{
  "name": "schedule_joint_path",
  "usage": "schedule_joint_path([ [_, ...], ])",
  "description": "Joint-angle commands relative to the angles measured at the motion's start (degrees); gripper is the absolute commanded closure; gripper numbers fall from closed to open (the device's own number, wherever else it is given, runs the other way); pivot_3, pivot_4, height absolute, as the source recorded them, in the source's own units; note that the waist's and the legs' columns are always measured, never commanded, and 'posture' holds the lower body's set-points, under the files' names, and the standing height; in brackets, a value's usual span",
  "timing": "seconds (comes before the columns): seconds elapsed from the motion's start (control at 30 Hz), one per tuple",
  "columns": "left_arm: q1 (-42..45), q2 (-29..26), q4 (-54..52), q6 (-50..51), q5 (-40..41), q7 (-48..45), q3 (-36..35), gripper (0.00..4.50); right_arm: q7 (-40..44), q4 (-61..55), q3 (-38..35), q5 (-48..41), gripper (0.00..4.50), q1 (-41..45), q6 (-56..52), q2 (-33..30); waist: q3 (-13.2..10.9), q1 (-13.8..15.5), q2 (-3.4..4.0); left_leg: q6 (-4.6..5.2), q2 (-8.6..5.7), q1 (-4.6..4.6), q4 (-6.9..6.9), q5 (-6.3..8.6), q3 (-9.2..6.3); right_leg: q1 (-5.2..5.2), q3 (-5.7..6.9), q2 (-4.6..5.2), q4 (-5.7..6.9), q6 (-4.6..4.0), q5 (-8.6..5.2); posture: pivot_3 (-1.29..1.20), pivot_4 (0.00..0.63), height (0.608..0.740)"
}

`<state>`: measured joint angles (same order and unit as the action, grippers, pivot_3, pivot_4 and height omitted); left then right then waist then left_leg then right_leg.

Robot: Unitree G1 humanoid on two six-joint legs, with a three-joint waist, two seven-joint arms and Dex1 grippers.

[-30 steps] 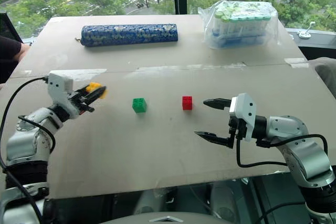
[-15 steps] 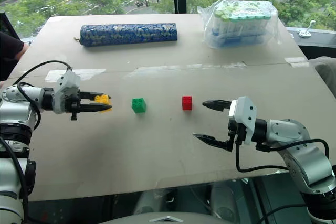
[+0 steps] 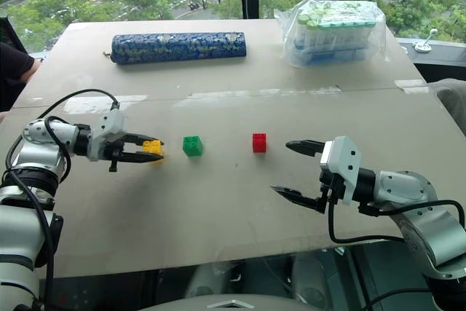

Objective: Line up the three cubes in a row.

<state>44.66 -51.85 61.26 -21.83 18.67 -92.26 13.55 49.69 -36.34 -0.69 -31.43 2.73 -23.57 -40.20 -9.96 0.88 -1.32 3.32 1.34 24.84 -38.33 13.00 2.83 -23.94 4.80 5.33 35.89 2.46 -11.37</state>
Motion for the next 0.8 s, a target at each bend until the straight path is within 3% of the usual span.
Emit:
schedule_joint_path([
  [0.03,1.70,-0.29,0.71,-1.01,1.00,-0.24,-0.91,3.19,-0.18,-2.55,-1.59,-1.07,0.00,-0.03,0.16,-0.59,0.00,0.04,0.00,0.00,0.00,0.00,0.00,0.00,0.00,0.00,0.00,0.00,0.00,0.00,0.00,0.00,0.150,0.740],
  [0.7,4.30,0.34,5.71,-3.17,-3.60,-0.24,-1.51,3.19,-0.59,-3.74,-2.49,-2.47,0.00,-1.21,-0.87,-1.83,0.01,0.03,-0.02,0.01,0.00,-0.01,-0.01,0.00,-0.02,0.02,0.01,-0.02,0.02,0.02,0.00,0.00,0.150,0.740],
  [0.73,4.30,0.37,5.84,-3.05,-3.74,-0.24,-1.59,2.15,-0.57,-3.81,-2.57,-2.55,0.00,-1.30,-0.90,-1.89,0.01,0.03,-0.02,0.01,0.00,-0.01,-0.01,0.00,-0.02,0.02,0.01,-0.02,0.02,0.02,0.00,0.00,0.150,0.740],
  [0.8,4.39,0.45,6.29,-3.80,-4.37,-0.24,-2.16,1.35,-0.58,-3.89,-2.60,-2.69,0.00,-1.40,-0.95,-1.98,0.01,0.00,-0.02,0.01,0.00,-0.01,-0.01,0.00,-0.02,0.02,0.01,-0.02,0.02,0.02,0.00,0.00,0.150,0.740],
])
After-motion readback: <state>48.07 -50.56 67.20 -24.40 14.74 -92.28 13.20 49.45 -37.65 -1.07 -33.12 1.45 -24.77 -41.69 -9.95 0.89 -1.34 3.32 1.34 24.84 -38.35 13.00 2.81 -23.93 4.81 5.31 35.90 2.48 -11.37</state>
